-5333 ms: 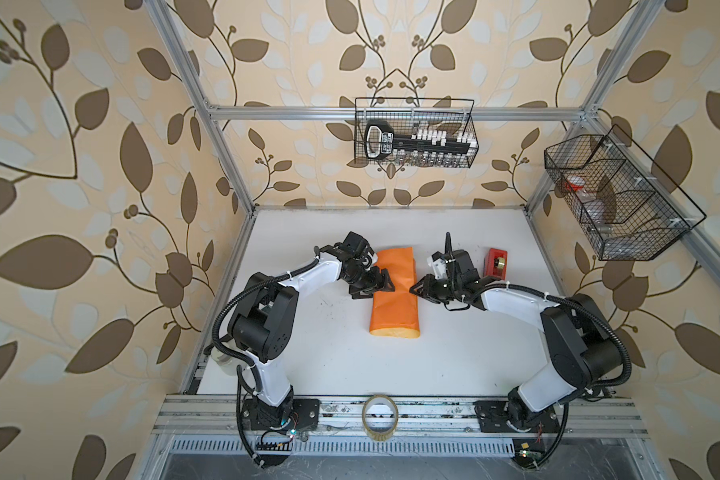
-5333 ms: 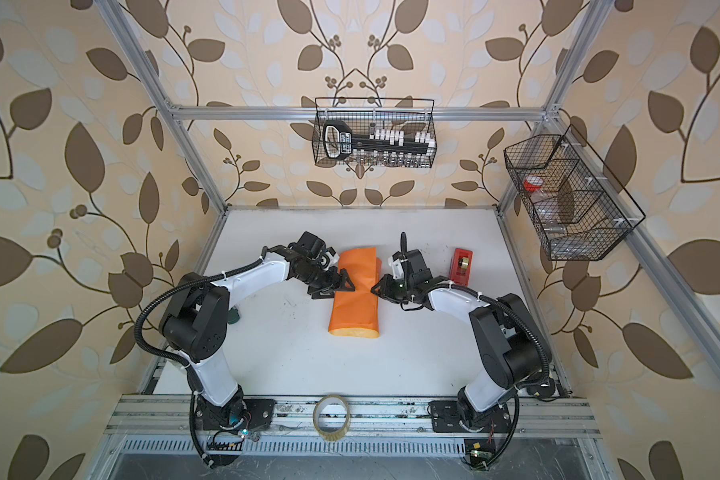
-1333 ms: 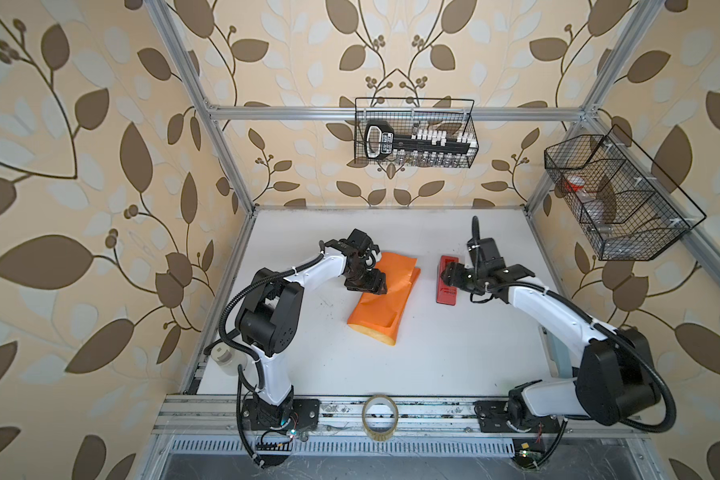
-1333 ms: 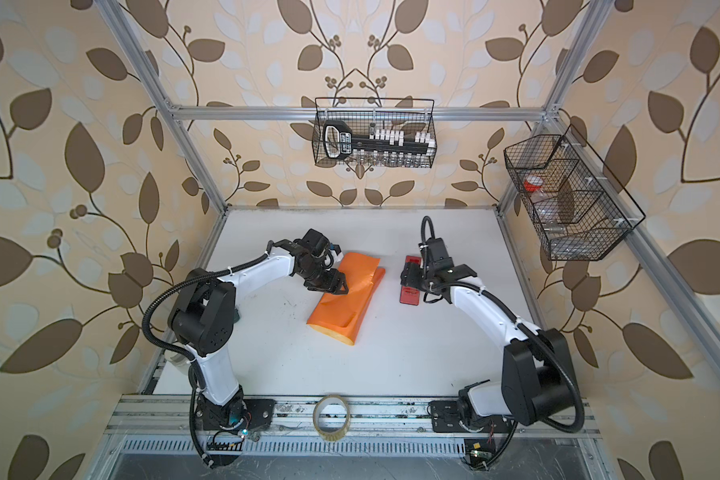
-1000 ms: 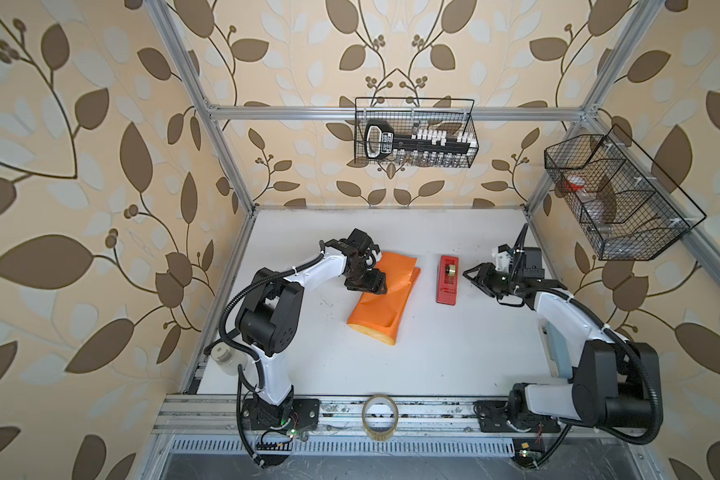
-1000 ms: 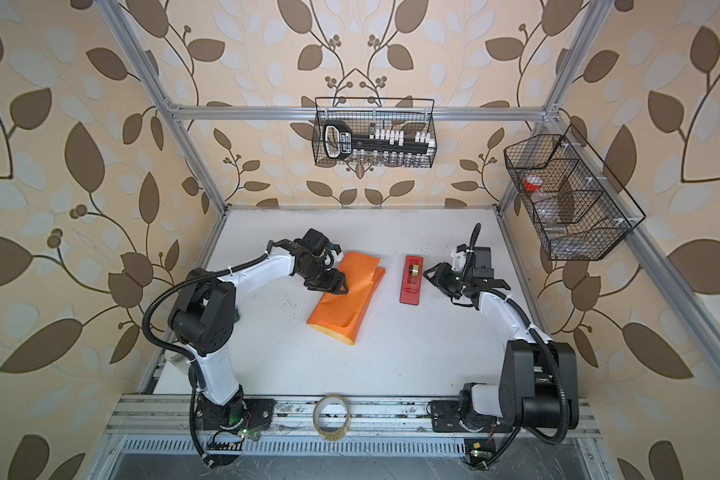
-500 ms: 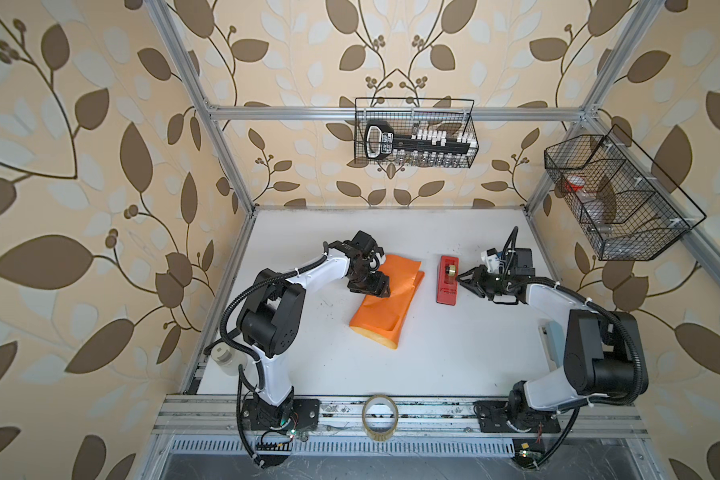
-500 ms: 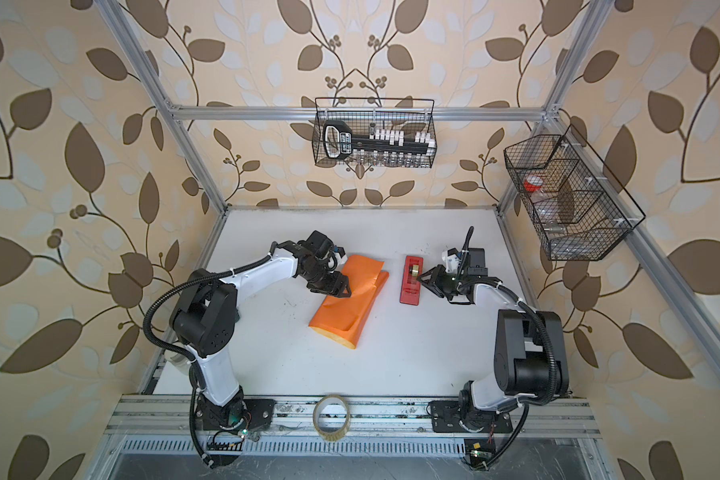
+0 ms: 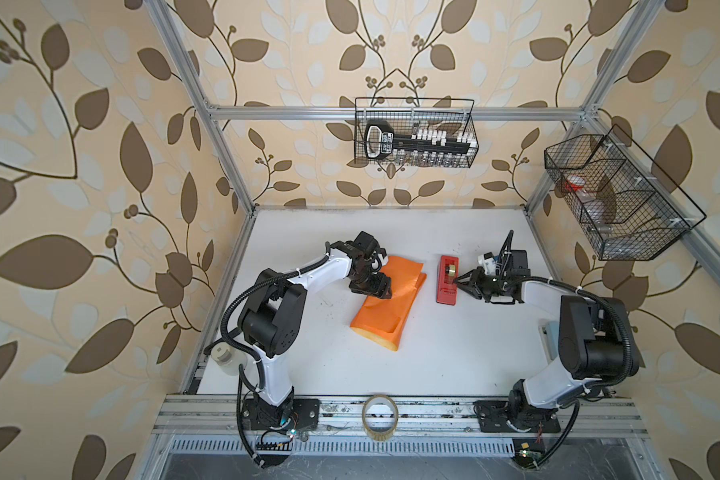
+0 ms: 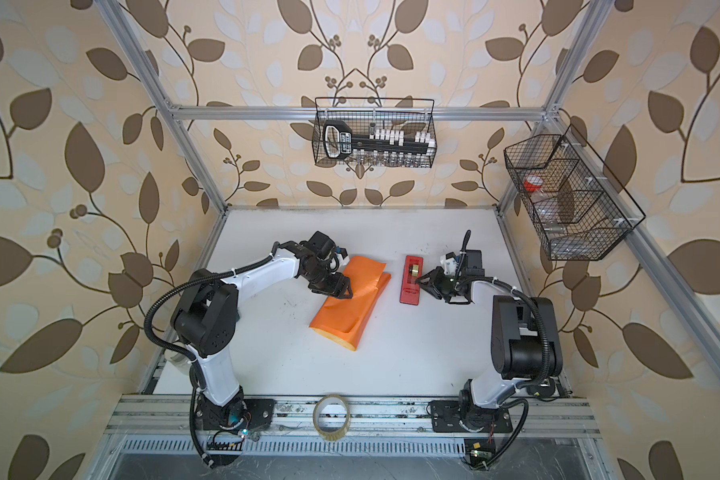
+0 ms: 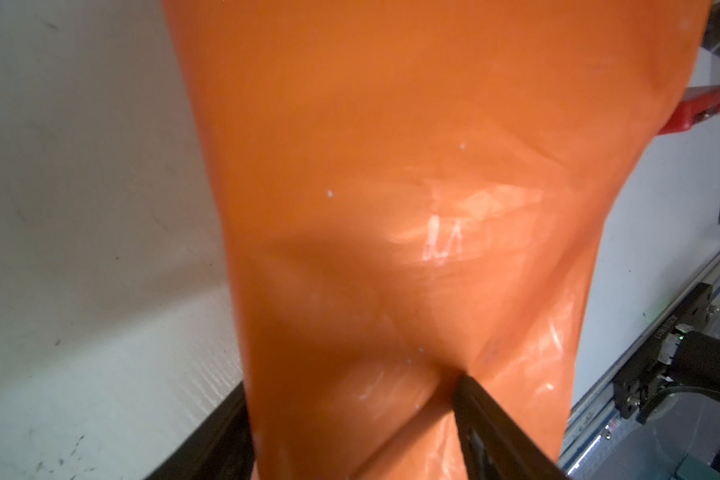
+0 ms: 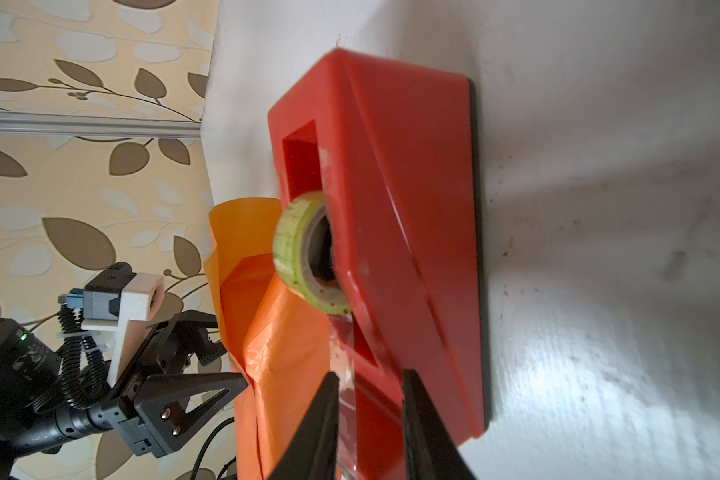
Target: Wrap the gift box in paper
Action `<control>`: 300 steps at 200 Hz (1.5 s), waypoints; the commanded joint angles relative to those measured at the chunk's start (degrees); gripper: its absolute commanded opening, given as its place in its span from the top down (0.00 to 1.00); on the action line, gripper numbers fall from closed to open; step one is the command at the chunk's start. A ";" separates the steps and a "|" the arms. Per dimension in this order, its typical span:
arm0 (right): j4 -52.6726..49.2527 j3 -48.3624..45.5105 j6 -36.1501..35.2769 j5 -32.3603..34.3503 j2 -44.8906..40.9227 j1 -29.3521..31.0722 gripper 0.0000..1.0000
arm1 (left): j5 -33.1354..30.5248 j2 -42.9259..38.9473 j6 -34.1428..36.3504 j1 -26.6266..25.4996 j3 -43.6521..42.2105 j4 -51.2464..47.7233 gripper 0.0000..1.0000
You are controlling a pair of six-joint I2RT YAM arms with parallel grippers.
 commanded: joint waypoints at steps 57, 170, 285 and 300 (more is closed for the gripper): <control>2.11 0.30 1.41 -2.39 2.44 2.07 0.75 | -1.48 1.29 1.20 -0.78 0.33 -3.60 0.25; 3.28 -0.45 5.17 -4.30 -1.39 1.80 0.71 | -1.90 0.82 1.38 -0.78 0.61 -4.10 0.25; 5.41 -1.27 5.24 -4.23 3.74 3.35 0.75 | -1.78 1.11 1.36 -0.76 0.27 -3.60 0.25; 6.64 -1.99 6.40 -4.23 3.90 3.51 0.76 | -1.96 0.96 1.29 -0.77 0.56 -3.92 0.25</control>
